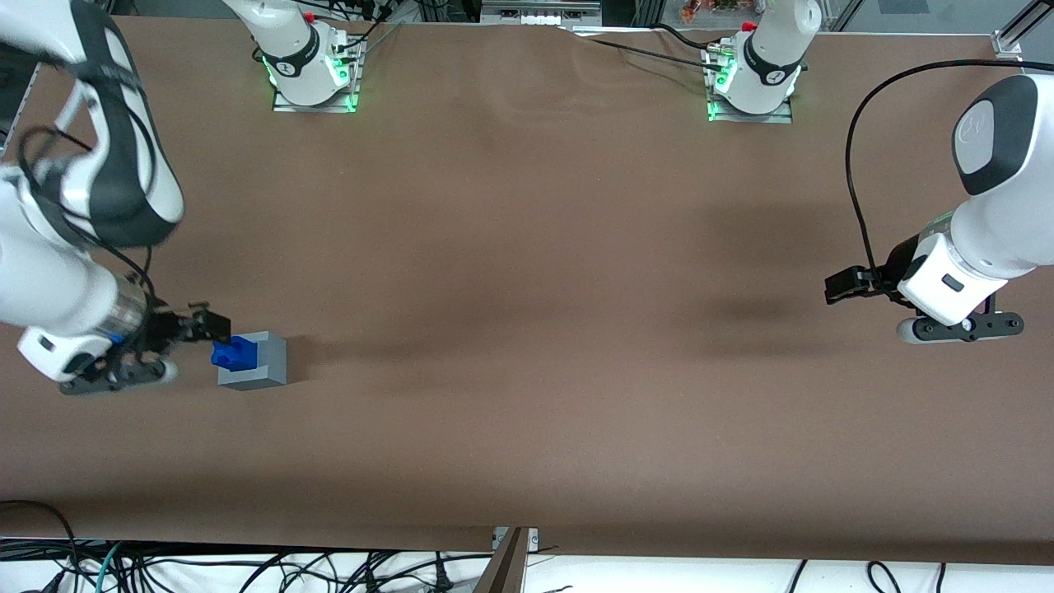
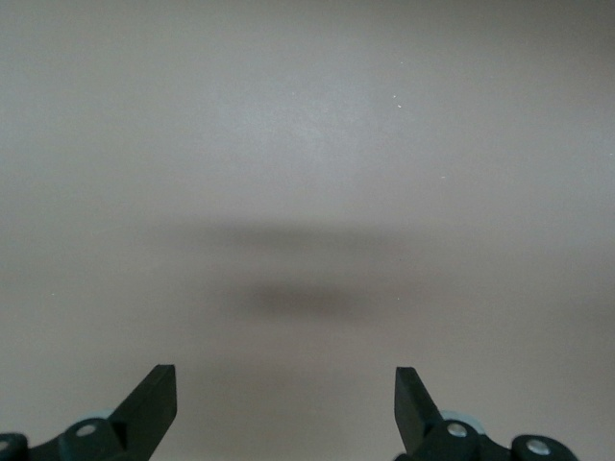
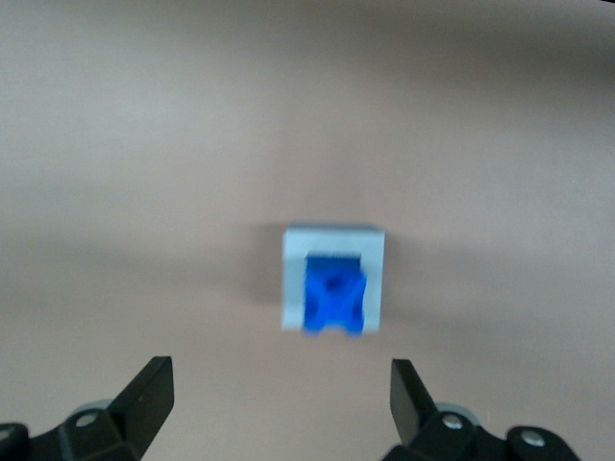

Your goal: Insert blue part into gray base with right arm

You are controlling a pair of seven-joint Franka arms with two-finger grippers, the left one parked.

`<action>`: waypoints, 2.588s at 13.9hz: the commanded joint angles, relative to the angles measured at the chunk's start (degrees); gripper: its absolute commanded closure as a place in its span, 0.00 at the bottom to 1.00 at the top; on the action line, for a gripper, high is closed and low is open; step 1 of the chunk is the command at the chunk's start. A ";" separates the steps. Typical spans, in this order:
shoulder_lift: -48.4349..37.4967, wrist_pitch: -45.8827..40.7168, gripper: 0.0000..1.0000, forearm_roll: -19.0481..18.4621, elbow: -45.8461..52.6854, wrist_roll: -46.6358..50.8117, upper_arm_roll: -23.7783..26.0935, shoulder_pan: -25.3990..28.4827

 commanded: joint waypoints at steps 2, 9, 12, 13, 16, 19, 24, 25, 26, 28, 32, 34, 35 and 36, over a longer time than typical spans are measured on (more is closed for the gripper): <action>-12.73 -11.97 0.00 3.23 -2.26 -0.04 -0.03 -0.41; -22.95 -13.32 0.00 10.18 -10.52 -1.36 -4.16 -0.50; -22.87 -13.48 0.00 9.39 -10.09 -3.82 -4.60 -0.50; -22.95 -13.66 0.00 9.30 -10.09 -3.83 -4.78 -0.41; -22.34 -13.75 0.00 8.95 -8.51 -3.92 -4.78 -0.32; -22.34 -13.84 0.00 8.68 -8.42 -4.00 -4.52 -0.32; -24.44 -13.92 0.00 9.04 -9.82 -5.32 -2.60 -2.69; -23.75 -13.92 0.00 8.77 -9.13 -5.49 -2.58 -2.69; -23.57 -13.92 0.00 8.77 -8.86 -5.41 -2.58 -2.69; -23.40 -14.36 0.00 8.59 -8.86 -5.32 -2.67 -2.52; -23.22 -14.98 0.00 8.51 -8.86 -5.32 -15.45 10.01; -23.22 -14.98 0.00 8.51 -8.86 -5.23 -17.96 12.51; -23.22 -14.98 0.00 8.51 -8.86 -5.32 -18.22 12.95; -23.22 -14.98 0.00 8.51 -8.86 -5.15 -18.23 12.95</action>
